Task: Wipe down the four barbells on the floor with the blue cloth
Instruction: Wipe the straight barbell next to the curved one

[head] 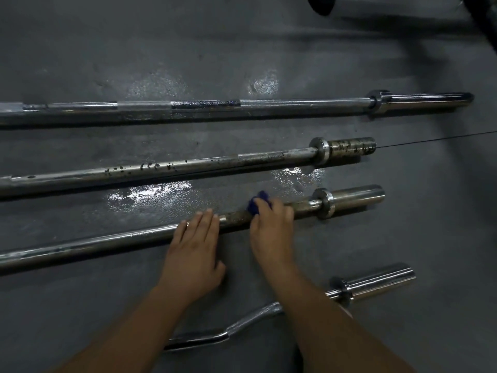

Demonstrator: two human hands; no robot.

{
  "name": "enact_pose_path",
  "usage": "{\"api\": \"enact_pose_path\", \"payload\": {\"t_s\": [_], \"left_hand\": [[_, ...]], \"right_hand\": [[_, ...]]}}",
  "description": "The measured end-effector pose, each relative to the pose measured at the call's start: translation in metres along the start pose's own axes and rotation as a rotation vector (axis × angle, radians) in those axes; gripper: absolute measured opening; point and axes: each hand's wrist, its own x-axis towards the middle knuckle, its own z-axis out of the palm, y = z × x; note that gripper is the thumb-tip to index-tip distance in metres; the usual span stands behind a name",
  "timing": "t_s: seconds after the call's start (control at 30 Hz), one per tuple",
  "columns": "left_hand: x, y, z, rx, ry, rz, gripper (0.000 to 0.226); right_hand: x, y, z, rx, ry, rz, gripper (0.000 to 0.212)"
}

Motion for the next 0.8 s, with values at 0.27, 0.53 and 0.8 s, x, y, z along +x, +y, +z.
{"api": "enact_pose_path", "payload": {"t_s": [0.27,0.53,0.8], "left_hand": [[-0.001,-0.001,0.002,0.015,-0.005,0.011,0.096],[0.000,-0.004,0.004,0.006,0.004,0.014,0.095],[0.002,-0.002,0.005,0.015,0.025,0.012,0.093]], "right_hand": [[0.001,0.028,-0.014,0.083,0.062,0.261,0.031],[0.014,0.063,-0.032,0.067,0.102,0.279,0.031],[0.016,0.071,-0.035,-0.029,0.058,0.301,0.042]]}}
